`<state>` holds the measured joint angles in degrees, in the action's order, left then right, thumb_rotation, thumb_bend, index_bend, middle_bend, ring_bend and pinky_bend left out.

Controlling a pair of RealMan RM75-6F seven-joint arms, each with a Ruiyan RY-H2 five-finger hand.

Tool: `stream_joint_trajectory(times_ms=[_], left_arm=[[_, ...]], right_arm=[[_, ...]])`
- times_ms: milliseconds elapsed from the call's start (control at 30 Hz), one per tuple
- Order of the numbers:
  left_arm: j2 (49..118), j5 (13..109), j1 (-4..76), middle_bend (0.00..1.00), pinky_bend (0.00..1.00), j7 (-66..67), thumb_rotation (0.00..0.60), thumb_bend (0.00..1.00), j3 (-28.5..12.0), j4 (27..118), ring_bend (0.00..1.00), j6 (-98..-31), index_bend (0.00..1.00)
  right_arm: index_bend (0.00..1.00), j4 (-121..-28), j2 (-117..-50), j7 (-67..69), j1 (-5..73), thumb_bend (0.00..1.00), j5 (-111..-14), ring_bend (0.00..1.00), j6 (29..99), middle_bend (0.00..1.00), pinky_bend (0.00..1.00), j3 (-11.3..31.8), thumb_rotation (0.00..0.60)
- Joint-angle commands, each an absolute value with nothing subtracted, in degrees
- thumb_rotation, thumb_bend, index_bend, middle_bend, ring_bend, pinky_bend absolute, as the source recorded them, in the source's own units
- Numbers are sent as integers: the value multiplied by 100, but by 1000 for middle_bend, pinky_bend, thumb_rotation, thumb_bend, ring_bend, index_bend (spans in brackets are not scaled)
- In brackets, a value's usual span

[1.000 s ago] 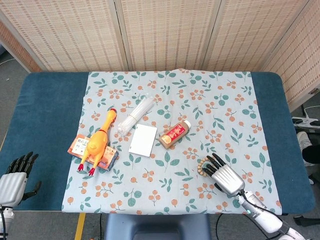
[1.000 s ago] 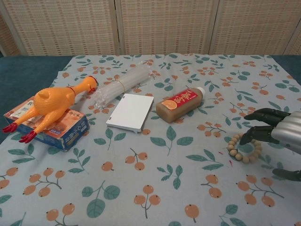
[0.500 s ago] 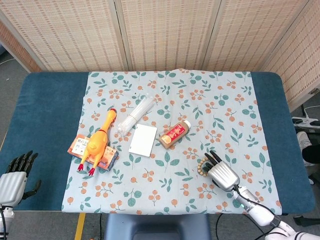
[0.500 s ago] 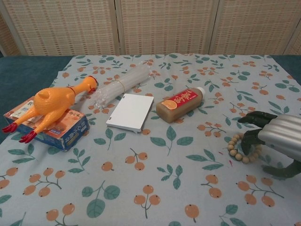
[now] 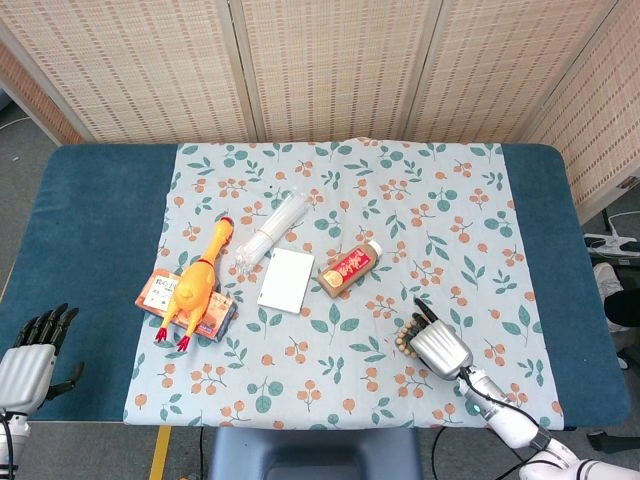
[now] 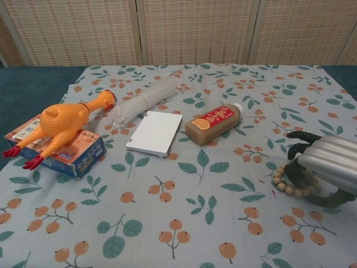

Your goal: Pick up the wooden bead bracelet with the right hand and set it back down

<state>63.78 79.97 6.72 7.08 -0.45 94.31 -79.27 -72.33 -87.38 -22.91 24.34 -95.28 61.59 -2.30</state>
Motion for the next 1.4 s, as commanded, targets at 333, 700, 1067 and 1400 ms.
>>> stream_joint_trajectory(times_ms=[333, 700, 1067, 1400], left_arm=[[6415, 8007, 648, 0, 90, 827, 600, 422, -53, 9444, 0, -7950, 0], [6418, 8020, 636, 0, 90, 865, 600, 423, -60, 9468, 0, -7950, 0], [6428, 8002, 645, 0, 90, 860, 600, 422, -65, 9424, 0, -7896, 0], [6439, 7981, 660, 0, 90, 885, 600, 422, -71, 9413, 0, -7847, 0]], right_arm=[[769, -8775, -8282, 372, 2558, 470, -8277, 311, 5678, 607, 29, 383, 600], [769, -10011, -7482, 3525, 2959, 494, -6498, 311, 4130, 608, 33, 1492, 600], [749, -10085, -7536, 7875, 1981, 528, -5769, 310, 1241, 607, 45, 3553, 600], [557, -9874, -8749, 7595, 723, 554, -6503, 271, -41, 566, 136, 5081, 600]])
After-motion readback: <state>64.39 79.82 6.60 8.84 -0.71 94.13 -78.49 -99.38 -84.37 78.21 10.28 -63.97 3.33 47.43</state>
